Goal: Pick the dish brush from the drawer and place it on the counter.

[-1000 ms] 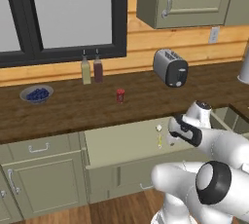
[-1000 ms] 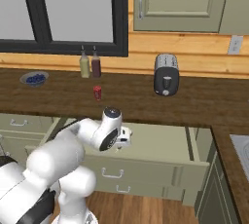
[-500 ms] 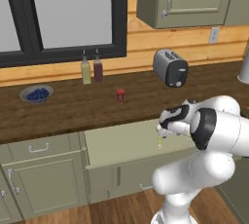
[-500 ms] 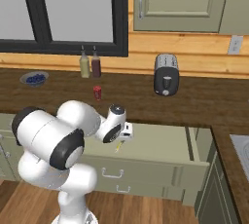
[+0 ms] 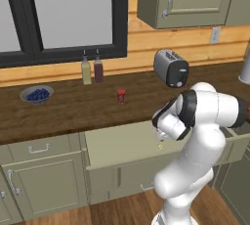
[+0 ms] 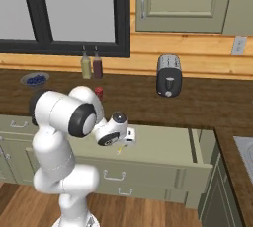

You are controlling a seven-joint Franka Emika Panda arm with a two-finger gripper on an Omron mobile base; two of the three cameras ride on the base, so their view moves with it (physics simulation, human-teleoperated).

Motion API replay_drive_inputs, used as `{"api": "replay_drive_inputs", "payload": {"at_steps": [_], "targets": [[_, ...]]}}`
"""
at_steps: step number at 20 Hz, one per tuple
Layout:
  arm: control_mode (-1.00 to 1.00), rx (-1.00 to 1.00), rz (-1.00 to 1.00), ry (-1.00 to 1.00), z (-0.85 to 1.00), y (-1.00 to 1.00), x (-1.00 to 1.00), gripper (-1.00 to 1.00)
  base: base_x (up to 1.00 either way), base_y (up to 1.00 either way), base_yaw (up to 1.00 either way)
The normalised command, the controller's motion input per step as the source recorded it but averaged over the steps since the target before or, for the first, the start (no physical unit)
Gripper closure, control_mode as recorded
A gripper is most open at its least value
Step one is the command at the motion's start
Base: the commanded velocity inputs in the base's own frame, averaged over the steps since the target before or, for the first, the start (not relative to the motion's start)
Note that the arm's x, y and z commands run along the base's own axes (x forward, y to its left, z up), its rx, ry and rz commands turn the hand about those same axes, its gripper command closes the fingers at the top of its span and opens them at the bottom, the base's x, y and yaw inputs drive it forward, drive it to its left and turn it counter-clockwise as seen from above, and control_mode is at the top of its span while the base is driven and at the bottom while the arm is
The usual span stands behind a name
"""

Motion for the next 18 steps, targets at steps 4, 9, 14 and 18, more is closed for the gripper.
{"api": "replay_drive_inputs", "payload": {"at_steps": [4,9,14,18], "targets": [[-1.00,0.00,0.00,0.00,-0.36,0.00,0.35,-1.00,0.00,0.00,0.00],[-1.00,0.01,0.00,-0.02,-0.35,-0.08,0.26,-1.00,0.00,0.00,0.00],[-1.00,0.01,0.00,-0.01,-0.32,-0.10,0.30,-1.00,0.00,0.00,0.00],[-1.00,0.01,0.00,0.00,-0.28,-0.04,0.34,-1.00,0.00,0.00,0.00]]}}
